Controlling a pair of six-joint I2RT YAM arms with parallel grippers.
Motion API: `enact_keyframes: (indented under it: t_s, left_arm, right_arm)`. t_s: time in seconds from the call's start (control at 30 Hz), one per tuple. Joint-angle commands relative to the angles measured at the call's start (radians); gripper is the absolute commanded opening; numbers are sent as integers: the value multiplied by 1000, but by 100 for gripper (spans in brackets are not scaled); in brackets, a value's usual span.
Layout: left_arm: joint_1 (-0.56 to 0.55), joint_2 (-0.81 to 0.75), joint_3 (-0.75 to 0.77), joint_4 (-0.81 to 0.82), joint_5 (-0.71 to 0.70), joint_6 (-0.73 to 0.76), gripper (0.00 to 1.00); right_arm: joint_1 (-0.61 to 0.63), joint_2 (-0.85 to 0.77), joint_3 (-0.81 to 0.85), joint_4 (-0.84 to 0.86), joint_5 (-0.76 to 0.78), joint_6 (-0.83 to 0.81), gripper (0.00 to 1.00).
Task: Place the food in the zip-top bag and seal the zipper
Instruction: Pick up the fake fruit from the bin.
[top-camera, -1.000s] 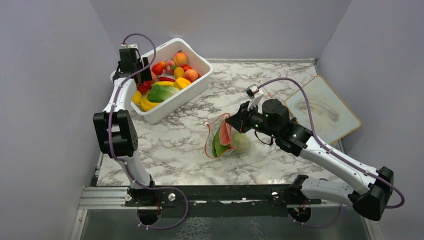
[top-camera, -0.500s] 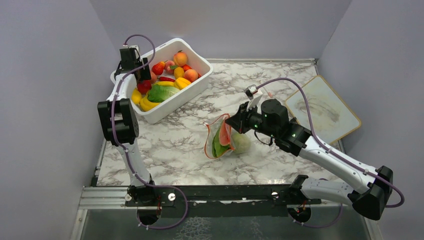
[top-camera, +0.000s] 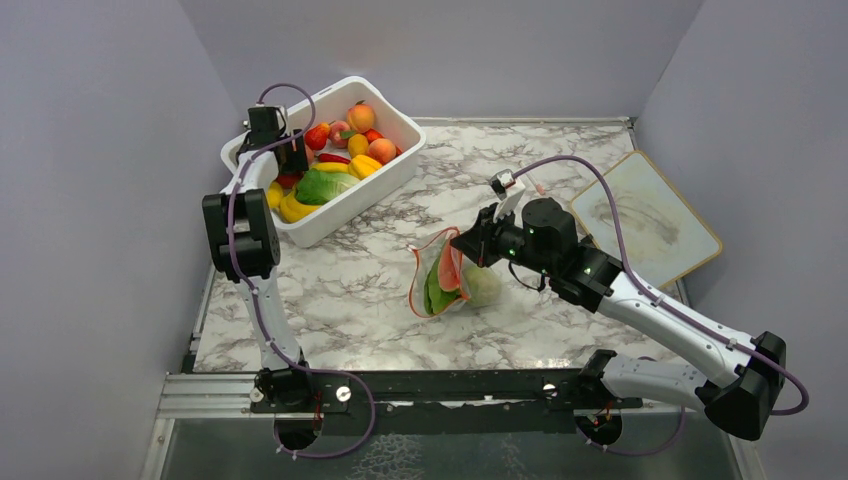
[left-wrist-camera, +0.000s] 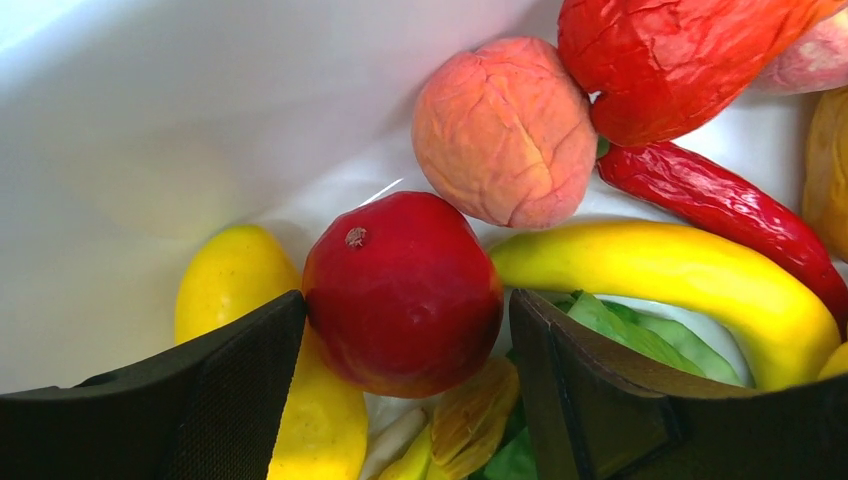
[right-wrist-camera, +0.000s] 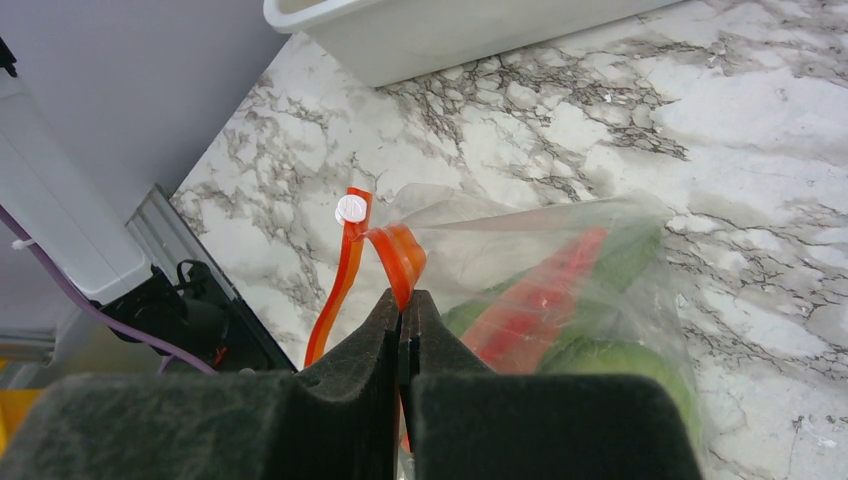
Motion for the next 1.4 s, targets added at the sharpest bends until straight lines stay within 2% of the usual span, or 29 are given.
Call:
enact_keyframes:
  t_s: [0.0,0.17,0.27,0.37,0.47,0.8,1.03,1.37]
  left_arm:
    - [6,37,46,10,9,14,77]
    - [5,59,58,9,9,9,75]
    - [5,58,58,2,13,0,69]
    - [5,38,48,-5,21,-29,57]
    - [3,9,25,-6,26,-46,51]
    - [4,-131,-65,-9,28,-105,46]
    - [-10,-255,-168,13,85,-178,43]
    - [-17,-458,-309,35,170,-222,43]
  right_arm:
    - [4,-6,34,12,21,-9,1]
    - [3,-11,32,6,26,-7,1]
    - [2,-14,36,-1,31,-8,1]
    - [3,-19,33,2,34,-7,1]
    - [3,-23,25,13,27,1,1]
    - [3,-26,-38,44,40,19,1]
    - [3,-2,-29,38,142,-31,1]
    - [3,-10,-20,38,133,-3,1]
